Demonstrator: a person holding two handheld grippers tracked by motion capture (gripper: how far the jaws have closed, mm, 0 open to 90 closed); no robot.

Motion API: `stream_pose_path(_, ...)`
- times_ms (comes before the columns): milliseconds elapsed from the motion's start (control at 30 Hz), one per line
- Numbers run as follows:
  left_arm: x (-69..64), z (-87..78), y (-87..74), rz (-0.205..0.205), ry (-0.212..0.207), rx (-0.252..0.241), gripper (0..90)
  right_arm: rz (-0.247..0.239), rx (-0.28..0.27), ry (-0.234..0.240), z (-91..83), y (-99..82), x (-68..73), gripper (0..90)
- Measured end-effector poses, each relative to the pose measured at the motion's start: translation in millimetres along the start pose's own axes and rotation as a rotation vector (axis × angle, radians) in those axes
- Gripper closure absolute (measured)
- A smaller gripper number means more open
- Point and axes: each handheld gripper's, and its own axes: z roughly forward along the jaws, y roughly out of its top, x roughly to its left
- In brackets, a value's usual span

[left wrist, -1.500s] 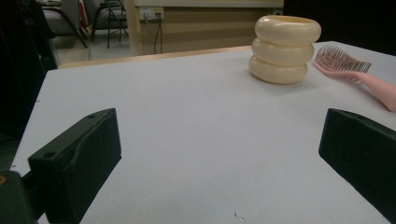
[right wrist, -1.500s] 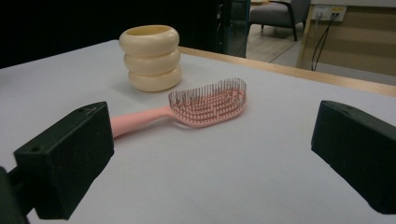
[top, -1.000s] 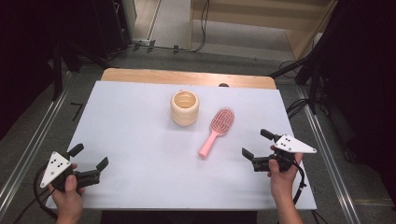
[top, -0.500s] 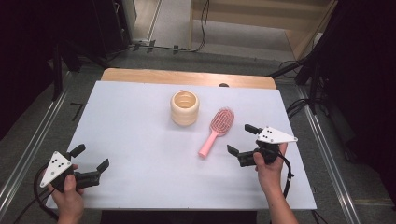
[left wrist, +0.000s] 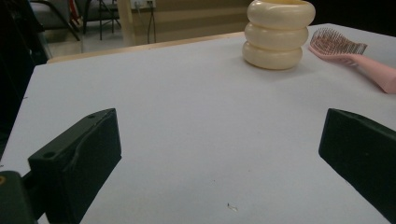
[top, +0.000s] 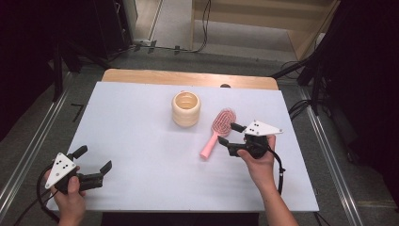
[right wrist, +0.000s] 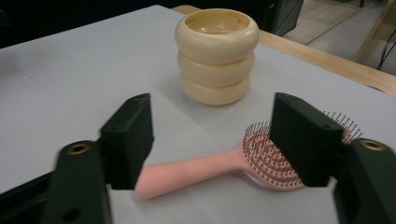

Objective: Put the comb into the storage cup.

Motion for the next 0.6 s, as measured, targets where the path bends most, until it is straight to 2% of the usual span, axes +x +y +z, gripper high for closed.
stream_pose_path(33, -0.2, 0.1, 0.0, 0.0, 0.0, 0.0, 0.0, 0.003, 0.015, -0.009, 5.8, 2.0, 3.4, 48.0)
stream_pose_path(67, -0.2, 0.1, 0.0, 0.0, 0.0, 0.0, 0.0, 0.003, 0.015, -0.009, 5.8, 2.0, 3.4, 48.0)
stream_pose_path(100, -0.3, 0.1, 0.0, 0.0, -0.002, 0.0, 0.0, 0.003, 0.023, -0.005, 8.6, 2.6, 5.2, 53.3)
stream_pose_path(167, -0.3, 0.1, 0.0, 0.001, -0.002, 0.0, 0.0, -0.019, 0.052, 0.001, 14.8, 3.6, 8.8, 66.8)
stream_pose_path(200, -0.5, 0.3, -0.1, 0.001, -0.003, 0.0, 0.0, -0.028, 0.083, 0.025, 20.3, 4.4, 10.9, 78.7)
stream_pose_path(233, -0.5, 0.3, -0.1, 0.001, -0.003, 0.0, 0.0, -0.028, 0.083, 0.025, 20.3, 4.4, 10.9, 78.7)
stream_pose_path(300, -0.9, 0.5, 0.0, 0.005, -0.002, 0.001, 0.0, -0.024, 0.098, 0.055, 24.6, 4.5, 11.9, 87.6)
stream_pose_path(367, -1.0, 0.6, 0.0, 0.009, -0.003, 0.005, 0.0, -0.027, 0.119, 0.058, 28.1, 4.5, 14.0, 87.8)
stream_pose_path(400, -1.1, 0.7, 0.1, 0.01, -0.003, 0.005, 0.0, -0.019, 0.121, 0.074, 30.3, 4.5, 14.8, 87.9)
stream_pose_path(433, -1.2, 0.8, 0.1, 0.011, -0.004, 0.005, 0.0, -0.015, 0.15, 0.091, 35.1, 5.0, 18.5, 87.9)
stream_pose_path(467, -1.2, 0.8, 0.1, 0.011, -0.004, 0.005, 0.0, -0.015, 0.15, 0.091, 35.1, 5.0, 18.5, 87.9)
stream_pose_path(600, -1.1, 0.9, 0.1, 0.012, -0.006, 0.005, 0.0, -0.043, 0.191, 0.105, 44.8, 3.9, 28.0, 87.9)
